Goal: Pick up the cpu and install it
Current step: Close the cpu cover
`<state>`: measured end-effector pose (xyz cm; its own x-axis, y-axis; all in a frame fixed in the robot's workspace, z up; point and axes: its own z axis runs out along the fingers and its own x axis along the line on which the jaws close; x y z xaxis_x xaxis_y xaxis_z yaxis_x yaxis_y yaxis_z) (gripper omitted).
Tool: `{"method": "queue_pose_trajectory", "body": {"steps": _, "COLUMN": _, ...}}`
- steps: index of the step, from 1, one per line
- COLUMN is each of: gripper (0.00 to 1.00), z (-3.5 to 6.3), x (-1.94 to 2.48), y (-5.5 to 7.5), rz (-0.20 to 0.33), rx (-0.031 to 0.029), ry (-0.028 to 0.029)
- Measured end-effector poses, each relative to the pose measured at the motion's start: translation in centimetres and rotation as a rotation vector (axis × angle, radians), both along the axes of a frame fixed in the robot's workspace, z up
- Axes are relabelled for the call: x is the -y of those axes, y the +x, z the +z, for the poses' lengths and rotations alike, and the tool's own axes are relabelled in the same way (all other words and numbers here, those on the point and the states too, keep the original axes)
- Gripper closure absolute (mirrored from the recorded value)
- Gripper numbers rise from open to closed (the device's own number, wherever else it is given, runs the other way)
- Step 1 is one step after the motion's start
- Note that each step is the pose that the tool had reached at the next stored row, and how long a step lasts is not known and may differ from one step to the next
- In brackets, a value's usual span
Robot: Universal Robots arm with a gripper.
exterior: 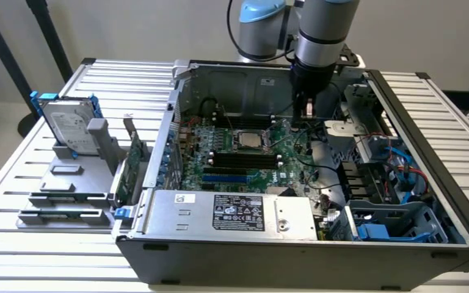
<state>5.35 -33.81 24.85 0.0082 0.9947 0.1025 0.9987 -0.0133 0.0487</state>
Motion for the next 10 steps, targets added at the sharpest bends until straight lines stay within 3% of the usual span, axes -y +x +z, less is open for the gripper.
{"method": "queue_pose_trajectory", "body": {"steps": 3, "gripper": 0.89, "z": -0.17, "x": 0.0, "y": 0.01, "rz": 0.01, "rx": -0.001, "ry": 0.007}}
{"method": "queue_pose_trajectory", "body": {"steps": 5, "gripper": 0.89, "z": -0.21, "x": 0.0, "y": 0.01, "rz": 0.016, "rx": -0.0082, "ry": 0.012}}
{"method": "queue_pose_trajectory", "body": {"steps": 7, "gripper": 0.89, "z": -0.22, "x": -0.01, "y": 0.02, "rz": 0.021, "rx": -0.0225, "ry": 0.0137}}
{"method": "queue_pose_trajectory", "body": {"steps": 10, "gripper": 0.89, "z": -0.2, "x": 0.0, "y": 0.01, "rz": 0.027, "rx": -0.0514, "ry": 0.0141}}
